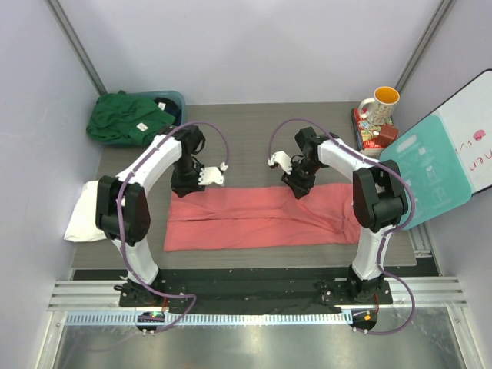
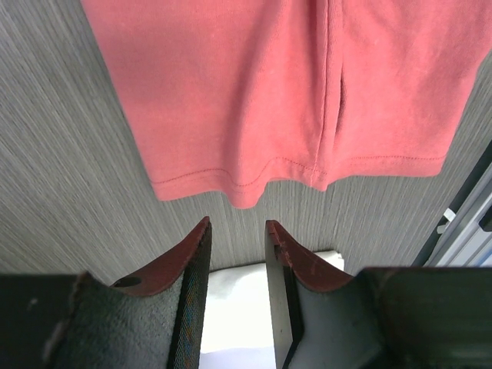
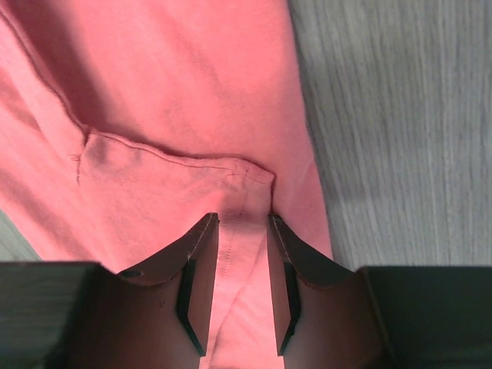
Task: Fold and stack the t-shirts
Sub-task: Fold the other side of the tshirt into a rectangle
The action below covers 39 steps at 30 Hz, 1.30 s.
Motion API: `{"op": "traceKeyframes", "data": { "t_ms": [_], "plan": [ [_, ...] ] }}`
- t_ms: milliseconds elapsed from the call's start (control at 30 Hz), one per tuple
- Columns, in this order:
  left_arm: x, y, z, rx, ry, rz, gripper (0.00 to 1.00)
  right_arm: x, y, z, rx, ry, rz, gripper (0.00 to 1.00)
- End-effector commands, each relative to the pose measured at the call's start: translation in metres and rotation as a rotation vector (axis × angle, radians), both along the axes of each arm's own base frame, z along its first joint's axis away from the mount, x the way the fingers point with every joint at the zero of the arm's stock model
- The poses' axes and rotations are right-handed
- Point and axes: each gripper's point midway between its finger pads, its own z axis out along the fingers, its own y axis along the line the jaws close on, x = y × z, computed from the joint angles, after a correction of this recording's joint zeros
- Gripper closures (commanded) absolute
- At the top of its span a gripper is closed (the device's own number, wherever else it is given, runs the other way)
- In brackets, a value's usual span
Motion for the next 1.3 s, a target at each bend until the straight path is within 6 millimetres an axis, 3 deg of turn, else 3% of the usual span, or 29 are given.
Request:
{"op": "traceKeyframes", "data": {
  "t_ms": [0, 367, 500, 833, 1267],
  "plan": [
    [-0.005, -0.004, 0.011, -0.027, -0.015, 0.017, 0.66, 0.011, 0.001, 0.010, -0.004, -0.066, -0.010, 0.62],
    [-0.001, -0.009, 0.010, -0.035, -0.018, 0.014, 0.66, 0.004, -0.003, -0.005, -0.016, -0.023, -0.019, 0.66],
    [0.000, -0.010, 0.009, -0.036, -0.012, 0.007, 0.66, 0.006, -0.002, -0.002, -0.012, -0.029, -0.022, 0.99],
    [-0.002, -0.015, 0.004, -0.042, 0.003, -0.008, 0.66, -0.006, 0.003, 0.034, 0.036, -0.033, 0.010, 0.99],
    [-0.002, -0.009, 0.005, -0.018, 0.004, -0.050, 0.66, -0.072, 0.032, 0.077, 0.119, 0.028, 0.125, 0.99]
  ]
}}
